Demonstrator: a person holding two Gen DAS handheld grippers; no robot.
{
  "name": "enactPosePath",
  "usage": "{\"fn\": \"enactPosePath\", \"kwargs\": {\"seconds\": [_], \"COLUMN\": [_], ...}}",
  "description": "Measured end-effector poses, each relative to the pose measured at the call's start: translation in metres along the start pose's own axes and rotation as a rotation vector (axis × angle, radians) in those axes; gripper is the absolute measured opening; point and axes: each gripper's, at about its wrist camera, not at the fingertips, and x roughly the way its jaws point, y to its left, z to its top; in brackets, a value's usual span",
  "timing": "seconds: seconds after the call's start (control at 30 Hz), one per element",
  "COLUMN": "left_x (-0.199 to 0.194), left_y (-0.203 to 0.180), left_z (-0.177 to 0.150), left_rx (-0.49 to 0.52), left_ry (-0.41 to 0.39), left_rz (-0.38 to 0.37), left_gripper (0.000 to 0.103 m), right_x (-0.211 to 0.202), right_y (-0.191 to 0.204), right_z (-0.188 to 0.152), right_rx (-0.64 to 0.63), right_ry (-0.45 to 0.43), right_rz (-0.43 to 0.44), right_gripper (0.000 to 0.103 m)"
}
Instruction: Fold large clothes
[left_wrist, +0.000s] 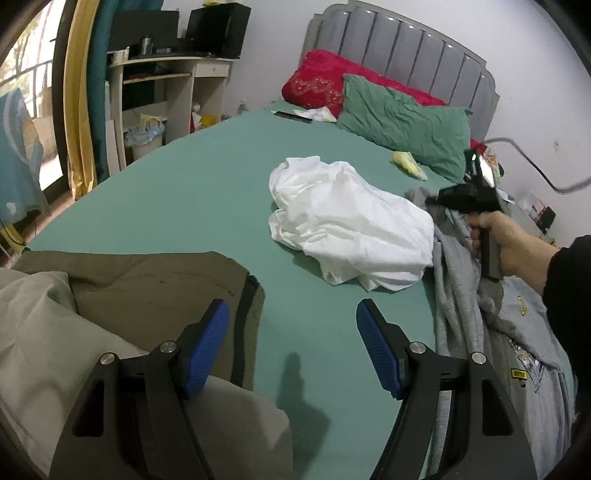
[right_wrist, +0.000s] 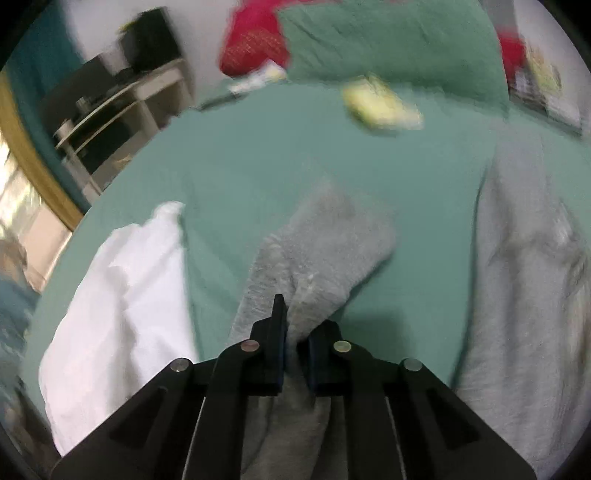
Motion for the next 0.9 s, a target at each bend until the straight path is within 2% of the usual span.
{"fn": "enactPosePath", "kwargs": {"seconds": [0.13,0.3,0.4,0.5,0.53,0.6,0.63,0.67,0.7,0.77,0.8,0.87,0.9], "left_x": [-0.011,-0.025,-0.029,-0.030,-0.030,-0.028,-0.027,-0.026,-0.024,-0.021,-0.019,-0.015,-0.012], "left_y": [-0.021,-0.058,-0.081,-0.102,-0.107,-0.117,-0.122,-0.125,-0.128,-0.134,-0.135,-0.135,-0.135], "left_z": [-0.002,-0.015,-0.030,-0.045,-0.048,-0.056,-0.061,-0.064,-0.066,-0.072,-0.073,-0.076,-0.076], "left_rx": [0.028,0.085,0.120,0.171,0.186,0.204,0.220,0.235,0.249,0.271,0.270,0.263,0.259], "left_ry": [-0.001,0.021,0.063,0.093,0.105,0.135,0.149,0.155,0.161,0.180,0.191,0.214,0.224], "left_rz": [-0.038,-0.103,-0.146,-0.166,-0.173,-0.194,-0.198,-0.196,-0.193,-0.199,-0.202,-0.209,-0.210], "left_gripper": [0.075,0.075,0.075,0.075,0.075,0.075,0.075,0.075,0.075,0.075,0.075,0.075,0.075], "right_x": [-0.082,-0.198,-0.245,-0.270,-0.276,-0.272,-0.264,-0.256,-0.249,-0.243,-0.243,-0.249,-0.255], "right_y": [0.020,0.016,-0.022,-0.085,-0.113,-0.154,-0.179,-0.200,-0.222,-0.246,-0.255,-0.263,-0.264], "right_z": [0.007,-0.004,-0.027,-0.064,-0.086,-0.123,-0.152,-0.179,-0.211,-0.253,-0.269,-0.280,-0.279], "right_rx": [-0.109,-0.186,-0.133,-0.004,0.074,0.205,0.283,0.362,0.455,0.573,0.602,0.591,0.559], "right_ry": [-0.119,-0.175,-0.166,-0.119,-0.098,-0.033,0.023,0.070,0.106,0.111,0.106,0.042,0.005], "right_rz": [-0.052,-0.160,-0.251,-0.344,-0.368,-0.341,-0.284,-0.257,-0.221,-0.152,-0.156,-0.100,-0.104], "right_gripper": [0.009,0.009,0.009,0.009,0.010,0.015,0.025,0.043,0.052,0.054,0.054,0.054,0.054]}}
